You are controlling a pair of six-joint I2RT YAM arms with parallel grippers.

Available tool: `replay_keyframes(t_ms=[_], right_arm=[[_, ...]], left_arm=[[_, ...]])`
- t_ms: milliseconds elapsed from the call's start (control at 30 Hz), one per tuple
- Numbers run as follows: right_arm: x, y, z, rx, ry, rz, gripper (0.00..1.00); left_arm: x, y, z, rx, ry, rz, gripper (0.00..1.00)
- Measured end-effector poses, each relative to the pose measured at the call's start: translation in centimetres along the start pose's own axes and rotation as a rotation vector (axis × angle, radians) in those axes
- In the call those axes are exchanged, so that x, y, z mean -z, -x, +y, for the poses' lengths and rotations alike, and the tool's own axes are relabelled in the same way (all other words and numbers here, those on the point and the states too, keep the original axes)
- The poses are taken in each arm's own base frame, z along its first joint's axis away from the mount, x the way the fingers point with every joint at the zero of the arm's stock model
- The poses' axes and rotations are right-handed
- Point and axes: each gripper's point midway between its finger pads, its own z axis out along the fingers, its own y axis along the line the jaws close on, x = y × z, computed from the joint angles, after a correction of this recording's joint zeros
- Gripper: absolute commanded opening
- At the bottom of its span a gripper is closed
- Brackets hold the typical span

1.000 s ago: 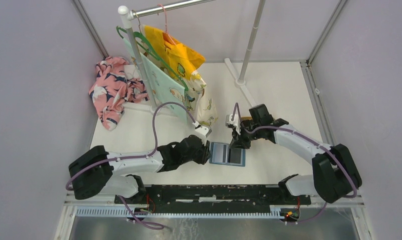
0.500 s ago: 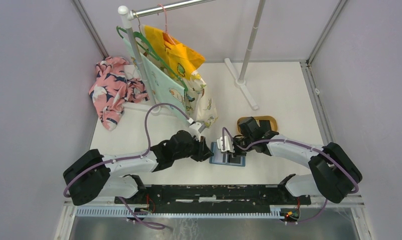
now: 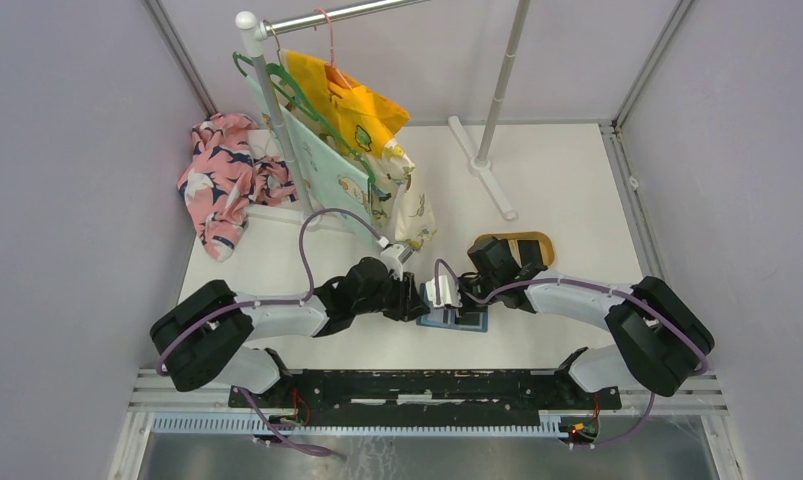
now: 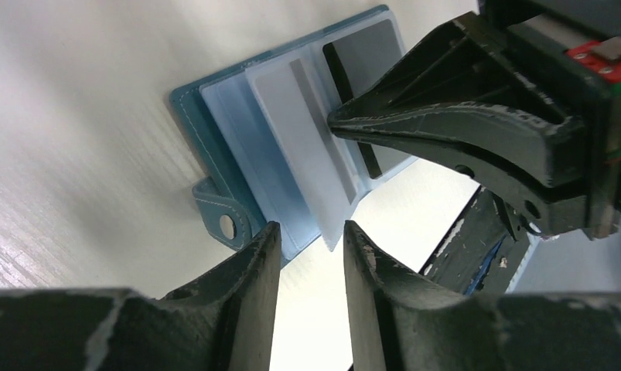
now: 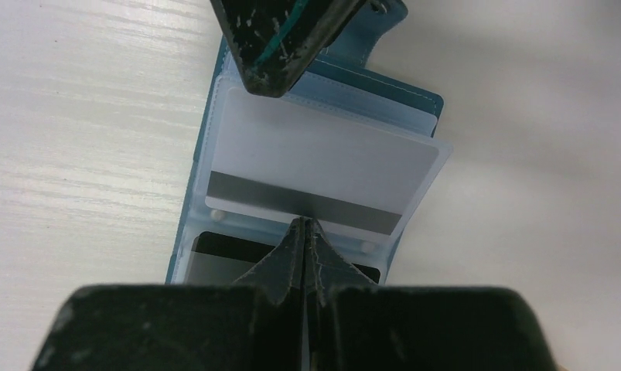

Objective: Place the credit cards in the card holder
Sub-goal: Turn over the card slot in the card holder.

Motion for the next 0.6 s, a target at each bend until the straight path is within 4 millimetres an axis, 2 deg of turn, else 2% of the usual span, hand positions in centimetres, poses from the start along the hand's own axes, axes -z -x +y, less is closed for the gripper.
replay_keyframes(t_ms=[233, 400, 600], right_arm=[[-0.09, 0.06, -0.22, -0.016, -0.013, 0.001, 0.02], [-0.11, -0.02, -0.24, -0.017, -0.014, 0.004, 0.02], [-0.15, -0.05, -0.26, -0.018, -0.014, 0.005, 0.02]], left_arm=[[-0.38, -0.83, 0.73, 0.007, 0.021, 0.028, 0.44], [-0.38, -0.85, 0.65, 0.007, 0.017, 0.03, 0.49], [-0.37, -0.85, 0.35, 0.01, 0.002, 0.033, 0.49]])
